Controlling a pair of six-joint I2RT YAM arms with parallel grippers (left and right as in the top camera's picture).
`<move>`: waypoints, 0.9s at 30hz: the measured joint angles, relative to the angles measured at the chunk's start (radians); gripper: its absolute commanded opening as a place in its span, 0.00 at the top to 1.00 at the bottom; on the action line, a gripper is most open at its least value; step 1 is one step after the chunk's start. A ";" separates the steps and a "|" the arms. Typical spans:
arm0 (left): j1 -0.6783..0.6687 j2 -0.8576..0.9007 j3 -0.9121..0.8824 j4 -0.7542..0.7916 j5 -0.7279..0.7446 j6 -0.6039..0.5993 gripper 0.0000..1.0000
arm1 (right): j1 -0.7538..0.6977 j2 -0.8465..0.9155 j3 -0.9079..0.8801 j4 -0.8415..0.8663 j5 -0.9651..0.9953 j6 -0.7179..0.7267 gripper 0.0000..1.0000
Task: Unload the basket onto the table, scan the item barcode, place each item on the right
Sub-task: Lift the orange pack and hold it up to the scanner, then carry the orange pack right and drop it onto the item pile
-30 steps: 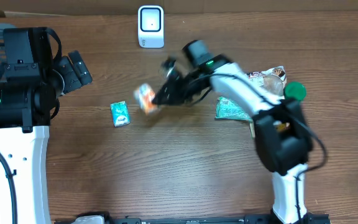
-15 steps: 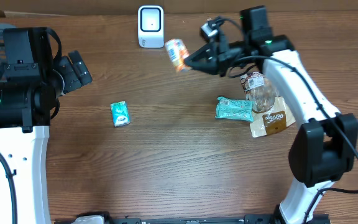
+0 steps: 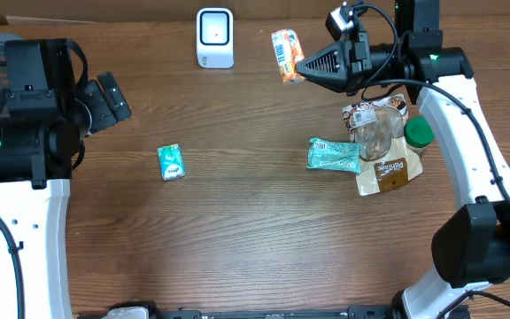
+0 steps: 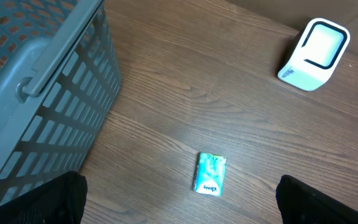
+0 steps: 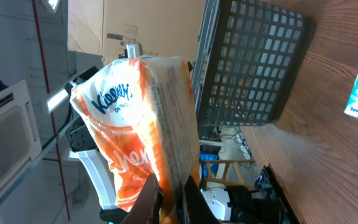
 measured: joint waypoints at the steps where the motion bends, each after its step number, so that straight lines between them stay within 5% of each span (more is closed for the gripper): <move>1: 0.000 0.000 0.000 0.000 0.000 0.000 0.00 | 0.000 0.000 0.000 0.000 0.001 -0.002 0.96; 10: 0.000 0.000 0.000 0.000 0.000 0.000 0.00 | 0.059 0.000 0.000 -0.142 0.306 -0.058 0.96; 22: 0.000 0.000 0.000 0.000 0.000 0.000 0.00 | 0.291 0.000 0.000 -0.353 1.415 -0.102 0.96; 27: 0.000 0.000 0.000 0.000 0.000 0.000 0.01 | 0.296 0.003 0.000 -0.365 1.622 -0.106 0.96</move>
